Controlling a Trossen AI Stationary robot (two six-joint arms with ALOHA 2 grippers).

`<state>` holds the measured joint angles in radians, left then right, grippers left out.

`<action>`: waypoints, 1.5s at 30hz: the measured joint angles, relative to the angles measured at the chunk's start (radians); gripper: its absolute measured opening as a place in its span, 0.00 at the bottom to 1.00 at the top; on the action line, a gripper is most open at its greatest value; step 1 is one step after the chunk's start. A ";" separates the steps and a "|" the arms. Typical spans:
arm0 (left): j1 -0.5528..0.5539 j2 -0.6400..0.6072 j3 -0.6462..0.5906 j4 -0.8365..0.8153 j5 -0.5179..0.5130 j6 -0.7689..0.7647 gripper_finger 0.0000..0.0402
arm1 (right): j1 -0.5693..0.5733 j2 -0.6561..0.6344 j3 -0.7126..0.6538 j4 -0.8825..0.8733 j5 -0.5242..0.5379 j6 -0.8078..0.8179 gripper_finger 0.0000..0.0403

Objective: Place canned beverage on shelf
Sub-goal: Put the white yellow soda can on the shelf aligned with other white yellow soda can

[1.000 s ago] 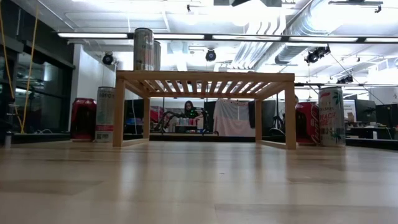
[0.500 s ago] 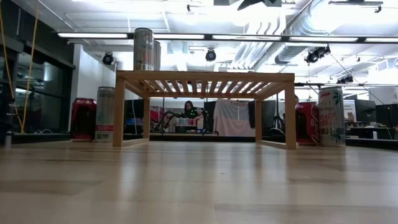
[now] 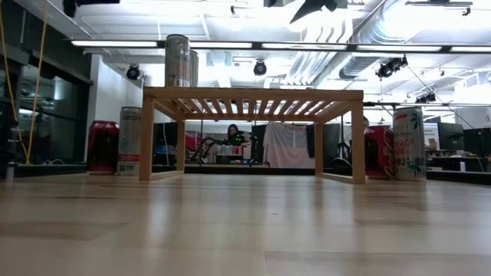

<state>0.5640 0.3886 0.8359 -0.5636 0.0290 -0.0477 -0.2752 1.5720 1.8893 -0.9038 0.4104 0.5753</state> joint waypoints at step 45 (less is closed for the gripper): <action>0.012 0.393 -0.394 0.743 0.037 0.110 0.00 | -0.059 0.024 0.000 -0.324 -0.107 -0.468 0.77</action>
<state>0.5762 0.7814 0.4423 0.1793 0.0657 0.0624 -0.3340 1.5963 1.8893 -1.2277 0.3038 0.1076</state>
